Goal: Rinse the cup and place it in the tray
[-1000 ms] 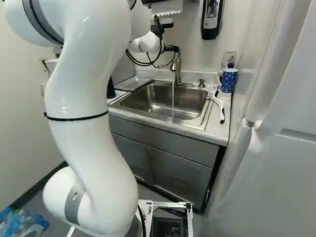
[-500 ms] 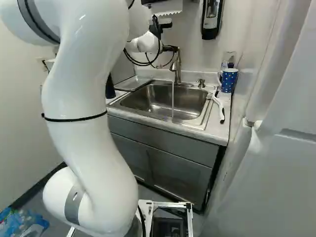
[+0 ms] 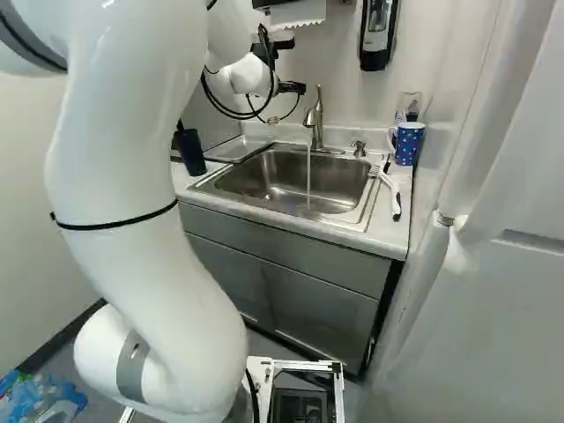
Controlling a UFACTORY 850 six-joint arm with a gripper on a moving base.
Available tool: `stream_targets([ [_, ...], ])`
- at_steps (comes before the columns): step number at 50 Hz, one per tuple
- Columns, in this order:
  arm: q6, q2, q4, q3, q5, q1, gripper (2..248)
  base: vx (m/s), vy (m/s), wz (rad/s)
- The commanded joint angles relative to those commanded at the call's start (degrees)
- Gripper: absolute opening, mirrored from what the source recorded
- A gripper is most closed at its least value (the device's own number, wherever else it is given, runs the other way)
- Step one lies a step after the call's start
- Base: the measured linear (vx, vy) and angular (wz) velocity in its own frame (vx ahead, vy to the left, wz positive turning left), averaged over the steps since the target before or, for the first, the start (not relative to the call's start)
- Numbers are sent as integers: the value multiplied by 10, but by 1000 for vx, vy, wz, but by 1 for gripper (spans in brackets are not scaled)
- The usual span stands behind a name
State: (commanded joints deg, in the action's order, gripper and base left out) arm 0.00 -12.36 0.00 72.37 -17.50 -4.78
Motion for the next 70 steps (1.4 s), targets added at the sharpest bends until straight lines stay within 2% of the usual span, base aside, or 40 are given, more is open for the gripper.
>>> stream_targets([
  [23,0,61,0,-66,32,18,247,0,0,0],
  [35,0,96,0,-102,56,20,247,0,0,0],
  [51,0,141,0,-147,110,23,247,0,0,0],
  [70,0,160,0,-167,181,23,247,0,0,0],
])
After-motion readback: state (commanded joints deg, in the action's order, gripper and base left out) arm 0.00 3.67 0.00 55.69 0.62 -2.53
